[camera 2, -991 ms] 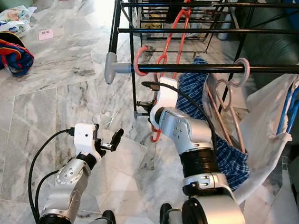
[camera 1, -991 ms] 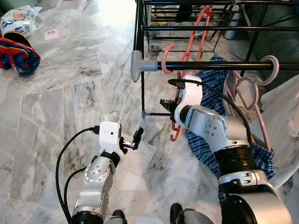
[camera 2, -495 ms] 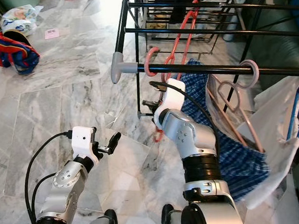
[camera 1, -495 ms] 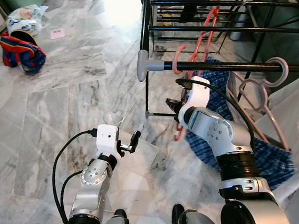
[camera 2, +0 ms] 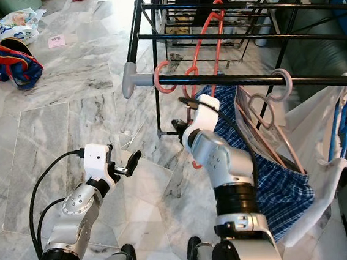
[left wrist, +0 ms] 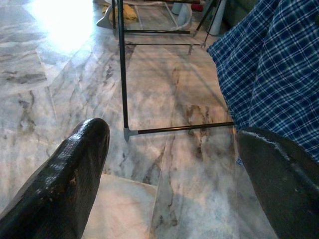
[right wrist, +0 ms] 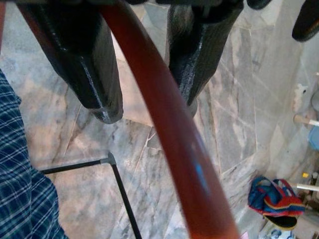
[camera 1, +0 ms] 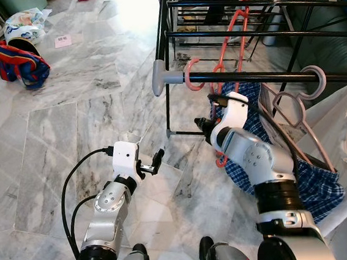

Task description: Hang hanger

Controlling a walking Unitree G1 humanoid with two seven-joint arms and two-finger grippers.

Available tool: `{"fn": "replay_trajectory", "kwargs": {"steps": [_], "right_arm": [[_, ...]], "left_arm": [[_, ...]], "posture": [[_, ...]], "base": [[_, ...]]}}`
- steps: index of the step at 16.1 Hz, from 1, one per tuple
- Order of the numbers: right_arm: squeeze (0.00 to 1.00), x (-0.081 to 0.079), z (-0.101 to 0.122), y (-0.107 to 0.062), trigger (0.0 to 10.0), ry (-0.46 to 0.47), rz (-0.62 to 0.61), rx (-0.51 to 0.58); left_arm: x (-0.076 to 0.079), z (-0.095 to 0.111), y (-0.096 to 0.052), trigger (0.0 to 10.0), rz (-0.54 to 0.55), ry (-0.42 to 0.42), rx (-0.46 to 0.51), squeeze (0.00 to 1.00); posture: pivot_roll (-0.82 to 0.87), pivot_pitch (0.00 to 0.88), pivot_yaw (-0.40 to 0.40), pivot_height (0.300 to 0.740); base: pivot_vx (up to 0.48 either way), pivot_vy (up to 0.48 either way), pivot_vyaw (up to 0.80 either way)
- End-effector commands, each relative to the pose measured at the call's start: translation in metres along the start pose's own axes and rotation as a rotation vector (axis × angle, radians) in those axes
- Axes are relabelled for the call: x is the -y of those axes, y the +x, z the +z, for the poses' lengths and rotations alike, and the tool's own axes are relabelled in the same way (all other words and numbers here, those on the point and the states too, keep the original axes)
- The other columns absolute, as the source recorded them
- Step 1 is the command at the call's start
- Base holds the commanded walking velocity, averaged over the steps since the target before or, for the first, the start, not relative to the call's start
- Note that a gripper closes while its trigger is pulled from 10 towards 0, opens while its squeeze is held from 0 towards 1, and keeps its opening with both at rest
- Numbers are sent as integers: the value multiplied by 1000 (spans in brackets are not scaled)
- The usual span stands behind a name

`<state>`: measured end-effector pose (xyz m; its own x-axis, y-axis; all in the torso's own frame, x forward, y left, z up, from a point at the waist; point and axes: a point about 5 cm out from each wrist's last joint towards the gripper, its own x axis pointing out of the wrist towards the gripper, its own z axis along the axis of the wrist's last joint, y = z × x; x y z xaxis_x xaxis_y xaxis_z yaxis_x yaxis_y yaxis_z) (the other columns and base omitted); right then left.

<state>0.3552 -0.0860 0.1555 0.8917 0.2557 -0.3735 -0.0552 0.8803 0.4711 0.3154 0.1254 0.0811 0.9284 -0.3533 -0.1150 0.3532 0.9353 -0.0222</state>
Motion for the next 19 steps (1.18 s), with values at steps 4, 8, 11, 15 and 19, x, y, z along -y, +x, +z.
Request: {"fn": "replay_trajectory", "kwargs": {"steps": [4, 8, 11, 15, 19], "right_arm": [[1000, -4, -2, -4, 10000, 21, 1, 3], [1000, -5, -6, -5, 10000, 27, 3, 0], [1000, -2, -6, -6, 10000, 30, -7, 1], [1000, 0, -8, -5, 10000, 23, -35, -6], [902, -1, -9, -6, 6627, 30, -20, -4]], "left_arm": [[1, -6, -2, 10000, -6, 4, -25, 0], [2, -5, -2, 10000, -12, -2, -12, 0], [2, -6, -5, 10000, -19, -10, -7, 0], [4, -7, -5, 10000, -19, -14, -11, 0], [5, -7, -4, 10000, -22, -17, -9, 0]], "posture": [[44, 243, 9, 740], [42, 242, 9, 740], [42, 242, 7, 740], [41, 241, 3, 740], [37, 239, 3, 740]], "base": [[0, 0, 0], [0, 0, 0], [0, 0, 0], [0, 0, 0], [0, 0, 0]]}}
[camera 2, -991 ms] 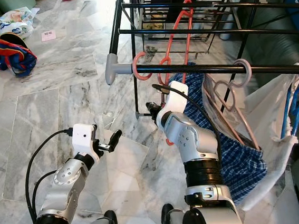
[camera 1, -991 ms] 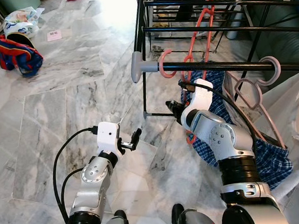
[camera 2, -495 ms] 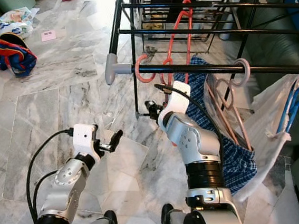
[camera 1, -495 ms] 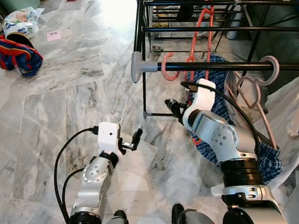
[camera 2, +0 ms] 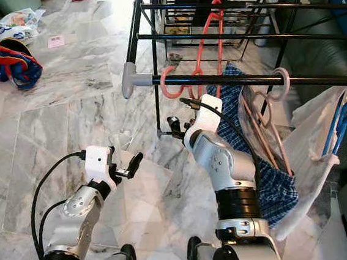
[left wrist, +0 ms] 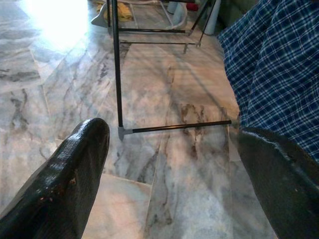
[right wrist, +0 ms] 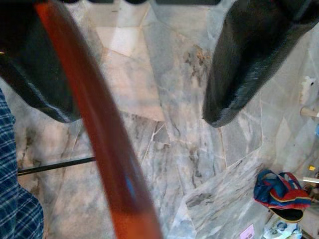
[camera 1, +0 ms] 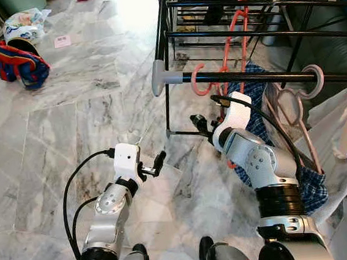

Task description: Hang hanger

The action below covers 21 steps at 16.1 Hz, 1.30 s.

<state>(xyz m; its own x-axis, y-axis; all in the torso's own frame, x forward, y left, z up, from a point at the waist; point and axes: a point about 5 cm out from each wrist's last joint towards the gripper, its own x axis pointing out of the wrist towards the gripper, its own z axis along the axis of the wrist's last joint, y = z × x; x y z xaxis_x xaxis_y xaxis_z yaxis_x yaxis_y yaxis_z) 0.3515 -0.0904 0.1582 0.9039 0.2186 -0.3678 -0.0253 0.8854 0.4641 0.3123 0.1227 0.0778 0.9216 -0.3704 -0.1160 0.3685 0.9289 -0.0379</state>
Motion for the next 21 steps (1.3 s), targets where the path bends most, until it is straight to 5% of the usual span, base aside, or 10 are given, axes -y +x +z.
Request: {"fn": "replay_trajectory", "kwargs": {"steps": [1, 2, 3, 5, 7, 8, 21], "right_arm": [[902, -3, -11, -1, 6627, 22, 8, -29], [39, -3, -10, -1, 6431, 22, 12, -26], [0, -2, -10, -1, 4667, 19, 8, -24], [0, -2, -9, -1, 3608, 20, 8, -21], [0, -1, -9, -1, 431, 21, 4, -18], [0, -2, -9, 0, 0, 21, 4, -17], [0, 0, -6, -1, 0, -16, -7, 36]], "left_arm": [[2, -3, -2, 10000, -4, -4, -7, 0], [2, -3, -2, 10000, -4, -4, -6, 0], [2, -3, -1, 10000, -5, -4, -5, 0], [2, -3, -1, 10000, -5, -5, -4, 0], [2, -3, -1, 10000, -4, -4, -5, 0], [2, -3, -1, 10000, -3, -4, -5, 0], [1, -2, 0, 10000, -3, -1, 0, 0]], "posture": [[37, 239, 3, 740], [35, 238, 3, 740], [36, 236, 2, 740], [37, 236, 3, 740], [38, 236, 3, 740], [38, 237, 4, 740], [40, 235, 8, 740]], "base": [[0, 0, 0], [0, 0, 0], [0, 0, 0], [0, 0, 0], [0, 0, 0], [0, 0, 0], [0, 0, 0]]}}
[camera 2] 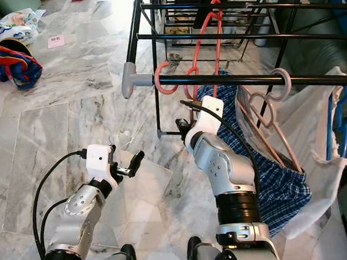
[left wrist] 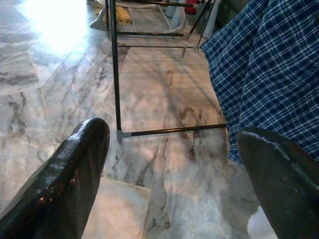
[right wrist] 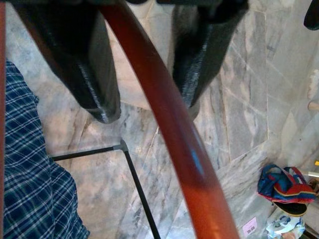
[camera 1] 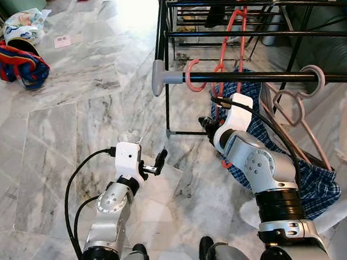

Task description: Hang hanger

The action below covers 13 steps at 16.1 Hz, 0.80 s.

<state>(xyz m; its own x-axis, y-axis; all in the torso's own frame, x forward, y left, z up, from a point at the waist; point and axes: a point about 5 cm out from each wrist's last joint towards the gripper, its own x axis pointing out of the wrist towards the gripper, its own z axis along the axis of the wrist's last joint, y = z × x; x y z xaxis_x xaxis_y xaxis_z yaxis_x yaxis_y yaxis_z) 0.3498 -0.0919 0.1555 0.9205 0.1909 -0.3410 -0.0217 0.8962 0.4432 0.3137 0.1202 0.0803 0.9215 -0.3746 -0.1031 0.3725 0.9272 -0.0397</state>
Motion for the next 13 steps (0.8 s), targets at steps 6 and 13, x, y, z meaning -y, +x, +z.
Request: {"fn": "replay_trajectory", "kwargs": {"steps": [6, 13], "right_arm": [[0, -11, 1, -2, 0, 54, 59, 21], [0, -36, 29, -16, 0, 33, 253, 220]], "left_arm": [[-1, -2, -1, 10000, -2, 8, -8, 0], [-1, -2, 1, 10000, -6, 13, -7, 0]], "posture": [[42, 227, 14, 740], [37, 229, 17, 740]], "base": [[0, 0, 0], [0, 0, 0]]}}
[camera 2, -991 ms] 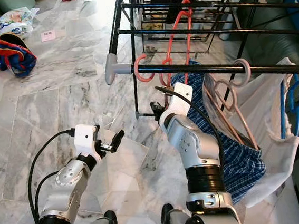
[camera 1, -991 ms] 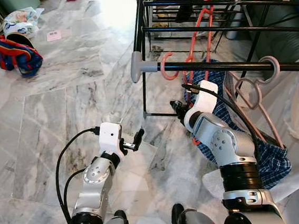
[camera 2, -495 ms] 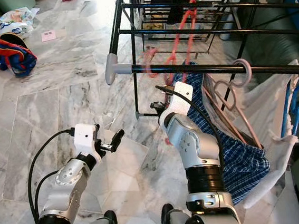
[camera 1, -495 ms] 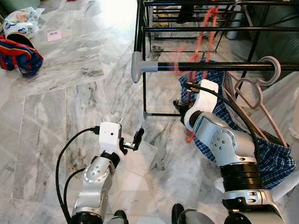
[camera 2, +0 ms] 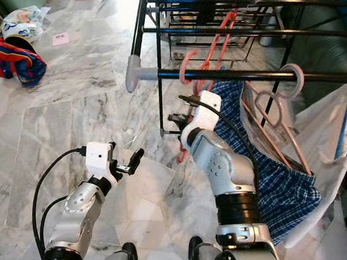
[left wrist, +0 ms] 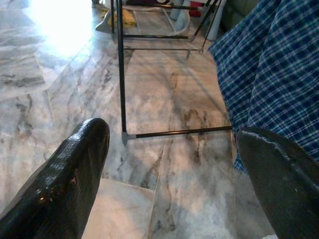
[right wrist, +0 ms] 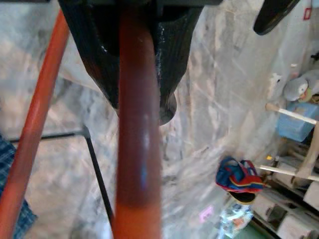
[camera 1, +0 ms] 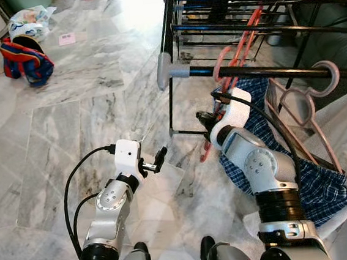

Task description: Hang hanger

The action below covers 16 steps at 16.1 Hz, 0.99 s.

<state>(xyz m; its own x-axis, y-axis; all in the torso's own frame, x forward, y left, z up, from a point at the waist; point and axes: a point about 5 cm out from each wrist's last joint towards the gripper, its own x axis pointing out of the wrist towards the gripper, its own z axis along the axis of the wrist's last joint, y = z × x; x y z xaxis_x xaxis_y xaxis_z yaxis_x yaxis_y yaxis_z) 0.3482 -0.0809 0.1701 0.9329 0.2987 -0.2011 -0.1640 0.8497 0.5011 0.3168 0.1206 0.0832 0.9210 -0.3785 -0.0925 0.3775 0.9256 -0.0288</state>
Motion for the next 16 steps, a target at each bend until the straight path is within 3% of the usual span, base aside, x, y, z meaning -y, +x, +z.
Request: {"fn": "replay_trajectory", "kwargs": {"steps": [1, 4, 5, 6, 7, 8, 9, 10, 11, 16], "right_arm": [[0, -18, 19, -8, 0, -19, 83, 143], [0, -15, 15, -9, 0, -24, 78, 137], [0, -14, 15, -10, 1608, -117, 76, 159], [0, -13, 15, -10, 1569, -190, 69, 175], [0, -12, 13, -9, 627, -224, 65, 182], [0, -10, 14, -9, 3647, -281, 60, 214], [0, -9, 14, -8, 3804, -322, 55, 221], [0, -3, 14, -5, 6078, -395, 22, 226], [0, -1, 16, -3, 10000, -468, 10, 235], [0, 6, 22, 2, 10000, -587, -15, 264]], "left_arm": [[2, -6, -2, 10000, -3, 1, -18, 0], [2, -7, -2, 10000, -5, -1, -19, 0], [3, -7, -2, 10000, -4, -1, -19, 0], [3, -7, -2, 10000, -4, -1, -19, 0], [3, -7, -2, 10000, -4, -1, -19, 0], [4, -8, -2, 10000, -3, -1, -18, 0], [4, -8, -2, 10000, -2, -1, -17, 0], [4, -8, -2, 10000, 0, -2, -16, 0], [3, -8, -2, 10000, 1, -2, -16, 0], [3, -9, -3, 10000, 4, -4, -18, 0]], "posture": [[36, 231, 17, 740], [34, 234, 17, 740], [32, 236, 17, 740], [31, 237, 15, 740], [30, 237, 15, 740], [31, 238, 13, 740], [31, 238, 13, 740], [33, 239, 12, 740], [34, 239, 11, 740], [36, 239, 10, 740]], "base": [[0, 0, 0], [0, 0, 0], [0, 0, 0], [0, 0, 0], [0, 0, 0], [0, 0, 0], [0, 0, 0], [0, 0, 0], [0, 0, 0], [0, 0, 0]]}}
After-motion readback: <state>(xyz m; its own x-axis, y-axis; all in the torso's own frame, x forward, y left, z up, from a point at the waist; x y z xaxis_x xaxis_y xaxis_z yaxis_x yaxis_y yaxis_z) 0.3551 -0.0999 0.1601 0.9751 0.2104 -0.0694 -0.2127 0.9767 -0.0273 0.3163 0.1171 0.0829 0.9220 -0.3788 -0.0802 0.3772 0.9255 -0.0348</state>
